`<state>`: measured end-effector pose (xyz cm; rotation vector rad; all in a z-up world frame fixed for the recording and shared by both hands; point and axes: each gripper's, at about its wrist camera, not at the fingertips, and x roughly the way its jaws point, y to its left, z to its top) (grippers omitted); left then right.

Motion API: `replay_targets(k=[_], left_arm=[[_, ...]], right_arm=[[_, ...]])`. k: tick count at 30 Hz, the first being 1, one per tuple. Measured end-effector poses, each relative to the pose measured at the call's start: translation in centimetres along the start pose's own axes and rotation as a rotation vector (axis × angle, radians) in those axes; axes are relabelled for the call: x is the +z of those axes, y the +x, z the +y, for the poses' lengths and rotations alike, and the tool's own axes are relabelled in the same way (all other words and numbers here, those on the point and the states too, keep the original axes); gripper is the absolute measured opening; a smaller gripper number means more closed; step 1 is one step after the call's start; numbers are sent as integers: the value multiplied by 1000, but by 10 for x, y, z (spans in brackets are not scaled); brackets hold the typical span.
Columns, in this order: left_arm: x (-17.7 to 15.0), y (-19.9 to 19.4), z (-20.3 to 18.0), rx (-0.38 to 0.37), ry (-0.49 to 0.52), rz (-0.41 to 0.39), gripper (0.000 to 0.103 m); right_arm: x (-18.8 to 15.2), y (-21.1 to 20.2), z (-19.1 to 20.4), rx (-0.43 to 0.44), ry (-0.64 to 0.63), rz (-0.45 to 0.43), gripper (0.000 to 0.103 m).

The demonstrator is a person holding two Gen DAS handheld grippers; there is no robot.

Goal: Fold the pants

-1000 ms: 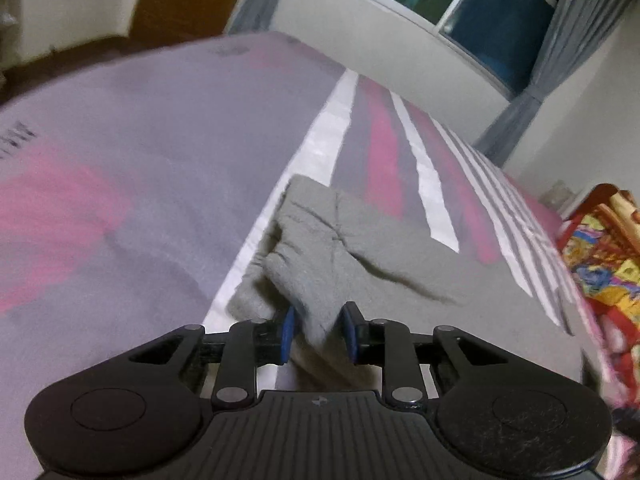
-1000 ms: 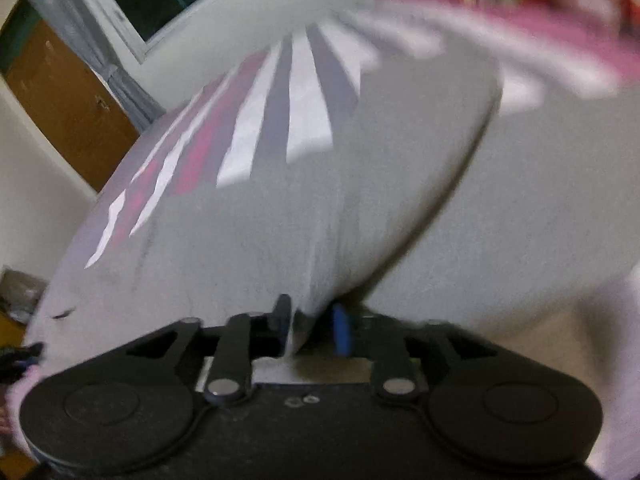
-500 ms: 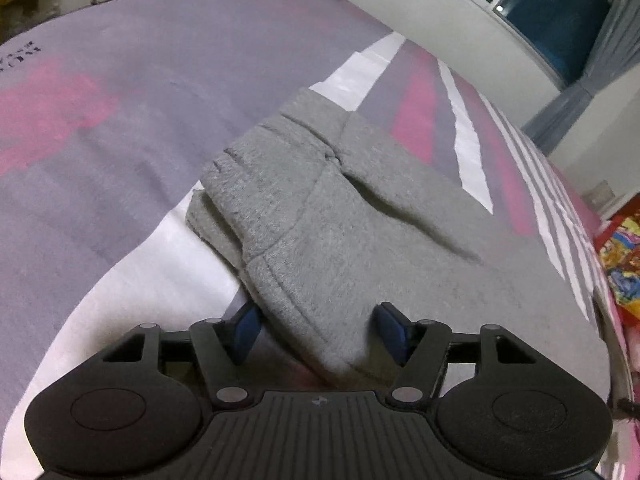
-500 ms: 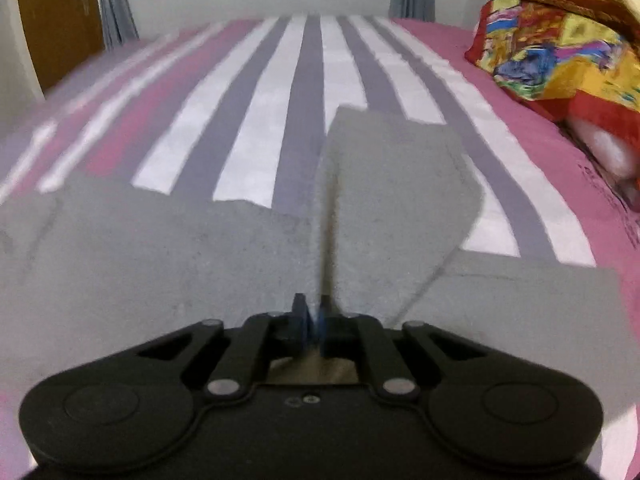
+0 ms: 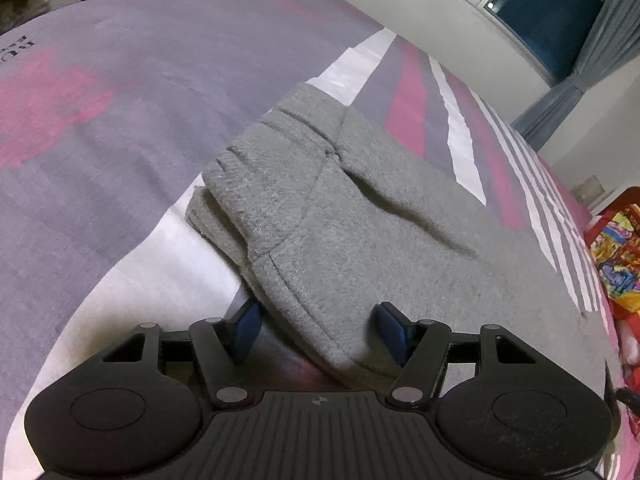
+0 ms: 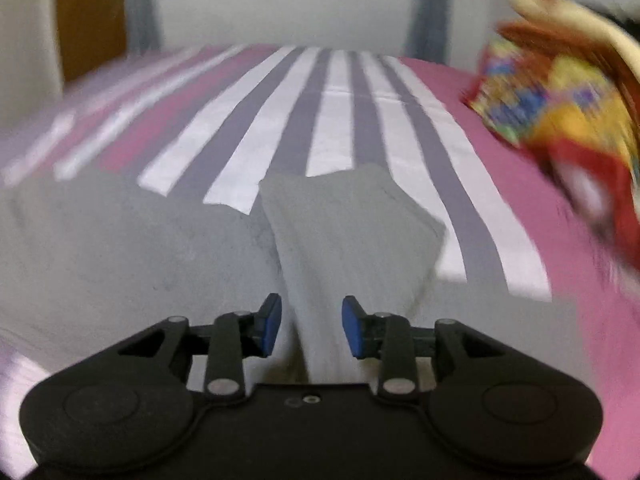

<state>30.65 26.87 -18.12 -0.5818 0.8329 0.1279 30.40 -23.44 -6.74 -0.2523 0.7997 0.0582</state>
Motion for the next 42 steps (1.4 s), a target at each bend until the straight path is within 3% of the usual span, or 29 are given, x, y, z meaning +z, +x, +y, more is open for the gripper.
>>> replay_targets(k=[1, 2, 3, 4, 6, 9, 11, 13, 15, 18, 19, 23, 27, 32, 34, 39, 42], left_arm=[[0, 1, 0, 1, 2, 0, 64], [1, 1, 0, -1, 2, 4, 64], [2, 1, 0, -4, 2, 7, 64], [3, 2, 1, -7, 2, 9, 64], [2, 3, 1, -12, 9, 10, 64], [1, 3, 3, -20, 15, 3, 64], [0, 4, 2, -20, 19, -1, 64], [0, 4, 2, -18, 20, 2, 64], [1, 4, 1, -16, 20, 7, 64], [2, 5, 0, -12, 20, 8, 64], [2, 5, 0, -11, 19, 7, 64], [2, 6, -1, -7, 14, 8, 64], [4, 6, 0, -12, 12, 11, 64], [2, 6, 2, -16, 13, 2, 64], [1, 6, 2, -18, 12, 1, 64], [2, 5, 3, -23, 15, 6, 64], [1, 4, 3, -25, 16, 4, 64]], right_arm=[[4, 15, 4, -9, -59, 46, 39], [5, 20, 6, -19, -89, 53, 36], [6, 18, 1, -12, -72, 23, 8], [7, 11, -12, 12, 7, -5, 4], [0, -17, -40, 72, 184, -97, 4], [-32, -56, -81, 80, 376, -202, 4], [-66, -55, -107, 37, 471, -154, 4], [-96, -22, -124, 10, 478, 43, 13], [-114, -28, -125, 20, 399, 34, 14], [-113, -60, -105, -46, 212, -57, 37], [-111, -70, -94, -49, 115, -94, 39], [-105, -82, -51, -5, -180, -165, 38], [-103, -63, -12, -19, -464, -101, 37], [-103, -57, 2, -24, -548, -103, 34], [-100, -62, -2, 13, -509, -124, 9], [-67, -84, -44, 49, -160, -260, 9], [-63, -107, -107, 35, 242, -378, 9]])
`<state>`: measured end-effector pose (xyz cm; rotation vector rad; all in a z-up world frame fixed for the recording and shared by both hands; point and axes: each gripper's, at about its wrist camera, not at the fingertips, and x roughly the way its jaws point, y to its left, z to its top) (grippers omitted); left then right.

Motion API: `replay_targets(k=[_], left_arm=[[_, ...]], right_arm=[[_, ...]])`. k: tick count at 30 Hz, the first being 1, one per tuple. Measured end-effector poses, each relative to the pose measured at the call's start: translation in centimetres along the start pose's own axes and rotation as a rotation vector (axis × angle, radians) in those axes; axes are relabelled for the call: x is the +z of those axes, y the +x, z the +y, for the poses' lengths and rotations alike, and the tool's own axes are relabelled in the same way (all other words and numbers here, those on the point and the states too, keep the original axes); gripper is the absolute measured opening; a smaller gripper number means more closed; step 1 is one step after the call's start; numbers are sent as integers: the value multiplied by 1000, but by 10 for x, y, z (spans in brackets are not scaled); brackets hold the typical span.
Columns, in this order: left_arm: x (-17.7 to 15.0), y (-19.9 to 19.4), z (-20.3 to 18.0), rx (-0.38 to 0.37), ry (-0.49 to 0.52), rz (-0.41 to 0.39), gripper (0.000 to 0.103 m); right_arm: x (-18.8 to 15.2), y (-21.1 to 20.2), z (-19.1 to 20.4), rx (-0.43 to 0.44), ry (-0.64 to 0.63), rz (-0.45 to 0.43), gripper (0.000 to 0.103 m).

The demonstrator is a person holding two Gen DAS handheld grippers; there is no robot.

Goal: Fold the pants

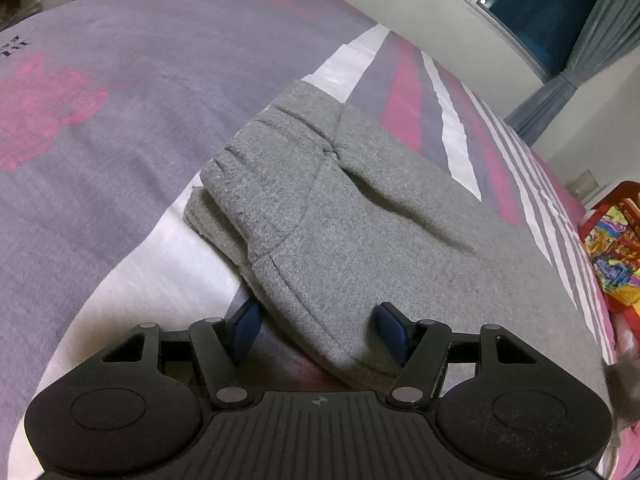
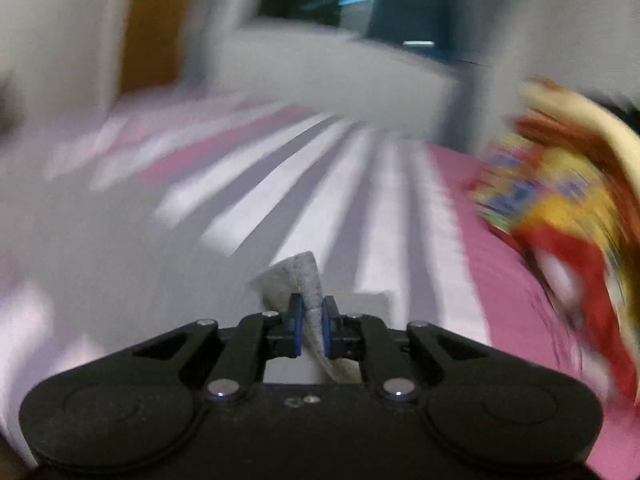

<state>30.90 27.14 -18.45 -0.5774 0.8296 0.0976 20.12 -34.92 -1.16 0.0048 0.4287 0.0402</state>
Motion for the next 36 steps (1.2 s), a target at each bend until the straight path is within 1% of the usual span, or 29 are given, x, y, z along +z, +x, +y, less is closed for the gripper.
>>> replay_targets(k=[2, 4, 6, 7, 8, 9, 10, 11, 12, 13, 14, 15, 16, 17, 19, 21, 22, 23, 24, 25, 26, 27, 29, 30, 31, 33, 35, 36], left_arm=[[0, 0, 1, -3, 1, -1, 64], [0, 0, 1, -8, 4, 0, 64], [1, 0, 1, -8, 6, 6, 64], [2, 0, 1, -6, 8, 10, 64], [3, 1, 0, -3, 10, 14, 64], [4, 1, -1, -1, 11, 17, 64], [6, 1, -1, 0, 9, 19, 64], [7, -1, -2, 0, 4, 19, 64], [8, -4, -2, -1, -9, 12, 64], [9, -10, -1, -2, -32, -7, 64], [8, -20, 2, -22, -59, -52, 64], [6, -30, 5, -48, -82, -102, 64], [4, -38, 8, -60, -101, -137, 64], [3, -44, 12, -65, -123, -157, 64], [3, -48, 19, -76, -158, -174, 64], [4, -47, 21, -97, -165, -166, 63], [4, -45, 20, -106, -162, -157, 50], [5, -43, 19, -106, -161, -148, 38], [5, -42, 18, -95, -161, -155, 36], [5, -42, 17, -100, -163, -167, 28], [6, -43, 16, -121, -170, -187, 19], [7, -44, 14, -135, -173, -204, 19], [9, -43, 8, -136, -152, -214, 19], [10, -38, 6, -131, -146, -199, 19], [13, -30, 7, -112, -152, -168, 20], [17, -12, 11, -85, -191, -88, 22], [18, -5, 12, -86, -191, -78, 22], [19, -4, 11, -83, -178, -78, 22]], right_arm=[[-3, -12, -45, -57, 234, -49, 9], [-22, -19, -87, -119, 414, -59, 8], [-52, -16, -125, -162, 574, -14, 8], [-68, -12, -141, -182, 635, 29, 8], [-84, -4, -154, -184, 689, 89, 8], [-95, 3, -162, -181, 731, 127, 8], [-106, 6, -170, -160, 788, 131, 8], [-111, 5, -174, -139, 830, 115, 9], [-113, 3, -177, -127, 865, 104, 11], [-113, 2, -179, -112, 895, 94, 18], [-111, 2, -179, -94, 898, 88, 22], [-108, 3, -179, -74, 887, 87, 28], [-105, 9, -176, -59, 861, 94, 30], [-103, 9, -174, -55, 838, 102, 30], [-101, 12, -172, -39, 815, 113, 30], [-104, 13, -165, -31, 821, 117, 30], [-104, 15, -165, -35, 823, 117, 30], [-103, 18, -165, -38, 826, 117, 30], [-103, 18, -163, -40, 827, 115, 31], [-102, 19, -162, -40, 825, 114, 31], [-102, 19, -160, -42, 822, 116, 31], [-102, 21, -158, -42, 819, 115, 32], [-102, 23, -156, -41, 816, 118, 32], [-102, 23, -155, -39, 815, 120, 32], [-102, 24, -155, -36, 818, 122, 32], [-102, 27, -156, -31, 828, 129, 32], [-100, 30, -157, -30, 847, 133, 32], [-99, 31, -157, -34, 848, 136, 26]])
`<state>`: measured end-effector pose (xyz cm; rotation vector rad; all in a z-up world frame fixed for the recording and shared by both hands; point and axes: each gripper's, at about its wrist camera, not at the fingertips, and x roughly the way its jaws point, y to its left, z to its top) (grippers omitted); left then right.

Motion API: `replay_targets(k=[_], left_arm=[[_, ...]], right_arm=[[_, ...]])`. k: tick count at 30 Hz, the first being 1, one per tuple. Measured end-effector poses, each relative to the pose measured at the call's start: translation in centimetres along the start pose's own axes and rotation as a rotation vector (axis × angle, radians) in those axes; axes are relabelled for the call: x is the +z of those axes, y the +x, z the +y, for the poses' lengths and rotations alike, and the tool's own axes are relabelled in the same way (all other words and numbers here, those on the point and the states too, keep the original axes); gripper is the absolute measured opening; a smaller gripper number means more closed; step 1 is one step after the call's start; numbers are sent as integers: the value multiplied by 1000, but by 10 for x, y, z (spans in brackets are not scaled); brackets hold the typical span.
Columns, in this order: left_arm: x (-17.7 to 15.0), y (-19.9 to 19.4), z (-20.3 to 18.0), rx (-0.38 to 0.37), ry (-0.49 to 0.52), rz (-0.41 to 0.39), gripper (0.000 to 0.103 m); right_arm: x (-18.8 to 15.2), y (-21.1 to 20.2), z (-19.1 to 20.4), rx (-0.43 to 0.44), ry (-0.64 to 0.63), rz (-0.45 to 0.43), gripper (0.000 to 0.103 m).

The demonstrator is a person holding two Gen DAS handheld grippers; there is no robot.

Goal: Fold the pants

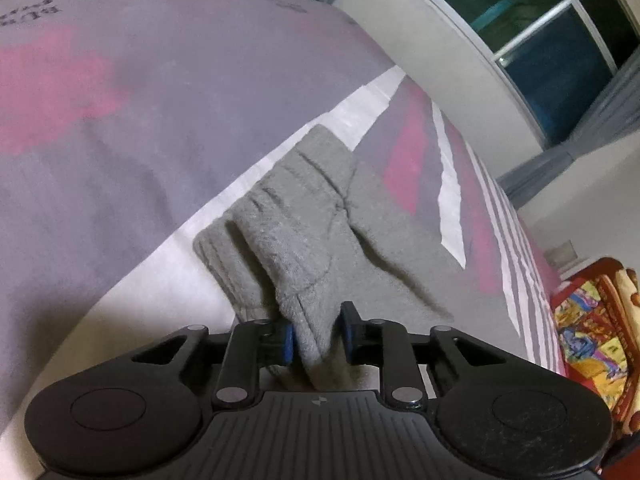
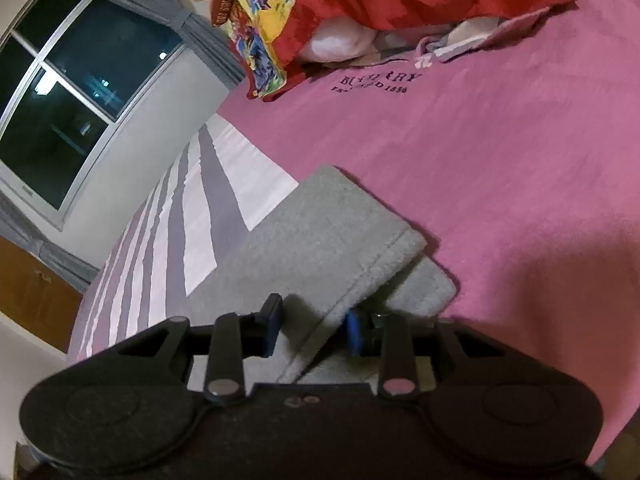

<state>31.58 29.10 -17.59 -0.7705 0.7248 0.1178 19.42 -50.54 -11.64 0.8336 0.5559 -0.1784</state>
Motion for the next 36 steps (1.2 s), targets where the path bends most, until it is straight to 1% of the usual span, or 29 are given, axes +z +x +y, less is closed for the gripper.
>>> replay_targets(k=[1, 2, 3, 5, 8, 10, 12, 13, 15, 16, 17, 18, 19, 20, 21, 23, 24, 25, 26, 27, 28, 29, 30, 31, 33, 34, 36], left_arm=[[2, 0, -1, -2, 11, -2, 20], [4, -4, -2, -22, 15, -17, 14], [8, -8, -2, -41, 15, -33, 14], [20, -15, -4, -66, 25, -48, 13], [29, -15, -5, -52, 74, -40, 13], [29, -6, -2, -13, 102, 2, 13], [27, 0, 4, -23, 86, 20, 13], [27, -1, 4, -27, 79, 17, 13], [28, -6, -1, -38, 95, -1, 13], [26, -9, 1, -30, 113, 3, 13], [25, -7, 0, -10, 129, 20, 13], [24, -5, 0, 0, 134, 33, 13], [21, -4, 3, 2, 131, 36, 14], [19, -5, 4, 1, 121, 31, 14], [17, -7, 5, -5, 113, 26, 14], [12, -17, 7, -10, 106, 17, 19], [10, -24, 9, -16, 106, 9, 20], [7, -33, 10, -18, 104, -4, 23], [3, -44, 10, 11, 113, -31, 46], [0, -55, 9, 68, 134, -69, 62], [-3, -65, 5, 120, 159, -123, 82], [-6, -77, 1, 141, 182, -177, 82], [-7, -82, -3, 119, 195, -192, 82], [-7, -83, -9, 92, 205, -192, 82], [-9, -76, -32, 44, 272, -180, 82], [-11, -68, -49, 32, 333, -166, 82], [-13, -50, -80, 21, 420, -150, 82]], right_arm=[[2, 1, 2, -15, -10, 4, 4], [4, 2, 6, -30, -15, 15, 5], [7, -1, 9, -32, -17, 6, 5], [11, -17, 19, 14, -24, -46, 5], [10, -36, 27, 38, -48, -81, 4], [4, -33, 21, 2, -54, -59, 4], [-1, -20, 6, -64, -30, -12, 4], [-3, -15, -3, -78, 2, 10, 4], [-3, -18, -1, -60, 3, -13, 4], [-2, -23, 5, -46, -19, -35, 4], [-2, -24, 9, -51, -45, -47, 4], [-2, -22, 11, -85, -67, -43, 5], [-3, -16, 10, -153, -79, -32, 4], [-4, -10, 5, -189, -69, -15, 3], [-3, -8, 1, -178, -43, -8, 3], [-3, -15, 2, -171, -33, -13, 7], [-5, -24, 8, -183, -66, -47, 16], [-8, -33, 17, -209, -128, -89, 23], [-12, -42, 28, -236, -218, -129, 23], [-15, -47, 39, -238, -283, -148, 23], [-17, -50, 46, -229, -324, -158, 23], [-20, -51, 56, -212, -372, -162, 23], [-23, -49, 67, -202, -416, -156, 23], [-27, -46, 76, -189, -451, -143, 23], [-40, -29, 105, -113, -536, -89, 23], [-52, -16, 128, -61, -590, -57, 23], [-77, 14, 175, 41, -680, 32, 23]])
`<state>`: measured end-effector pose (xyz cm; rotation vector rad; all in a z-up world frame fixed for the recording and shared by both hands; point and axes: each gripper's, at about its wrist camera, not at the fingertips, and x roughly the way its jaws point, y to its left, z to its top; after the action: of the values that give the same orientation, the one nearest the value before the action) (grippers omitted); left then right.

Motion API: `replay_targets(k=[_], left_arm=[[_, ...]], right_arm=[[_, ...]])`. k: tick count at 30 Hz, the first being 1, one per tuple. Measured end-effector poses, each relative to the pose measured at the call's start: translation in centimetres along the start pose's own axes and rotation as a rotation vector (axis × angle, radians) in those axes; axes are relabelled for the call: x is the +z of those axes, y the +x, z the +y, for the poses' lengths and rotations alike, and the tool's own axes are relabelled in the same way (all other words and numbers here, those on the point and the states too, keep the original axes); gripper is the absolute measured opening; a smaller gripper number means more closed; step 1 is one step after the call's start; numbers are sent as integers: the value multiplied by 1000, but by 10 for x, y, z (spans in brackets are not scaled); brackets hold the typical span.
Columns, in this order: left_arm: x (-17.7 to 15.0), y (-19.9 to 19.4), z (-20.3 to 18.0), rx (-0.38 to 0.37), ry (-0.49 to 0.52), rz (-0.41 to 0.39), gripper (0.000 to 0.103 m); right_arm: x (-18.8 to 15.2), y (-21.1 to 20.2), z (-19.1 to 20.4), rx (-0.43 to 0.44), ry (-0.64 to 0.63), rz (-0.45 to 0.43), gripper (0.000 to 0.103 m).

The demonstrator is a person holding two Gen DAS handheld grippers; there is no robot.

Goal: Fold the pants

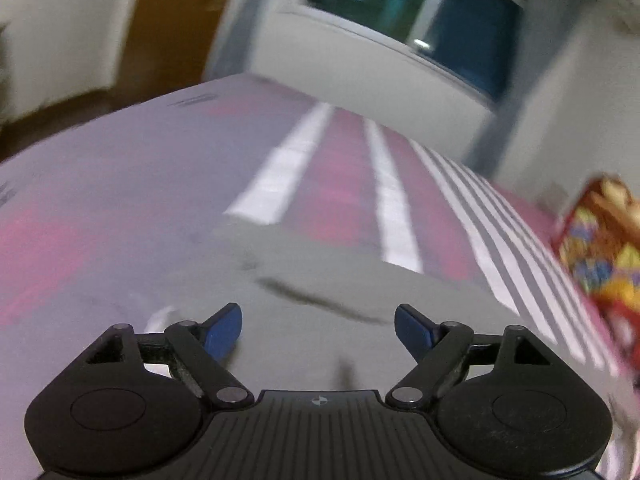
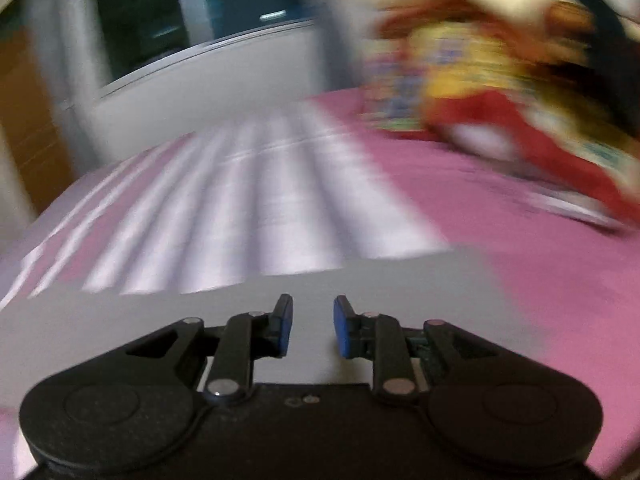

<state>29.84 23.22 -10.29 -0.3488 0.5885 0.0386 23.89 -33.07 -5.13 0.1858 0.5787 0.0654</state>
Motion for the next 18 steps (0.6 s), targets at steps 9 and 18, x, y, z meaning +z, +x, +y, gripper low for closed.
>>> replay_targets(k=[9, 18], left_arm=[[21, 69, -69, -18, 150, 95, 82], [11, 135, -63, 31, 210, 277, 82]], right_arm=[[17, 111, 216, 377, -259, 142, 23], [-11, 197, 304, 369, -410, 286, 24]])
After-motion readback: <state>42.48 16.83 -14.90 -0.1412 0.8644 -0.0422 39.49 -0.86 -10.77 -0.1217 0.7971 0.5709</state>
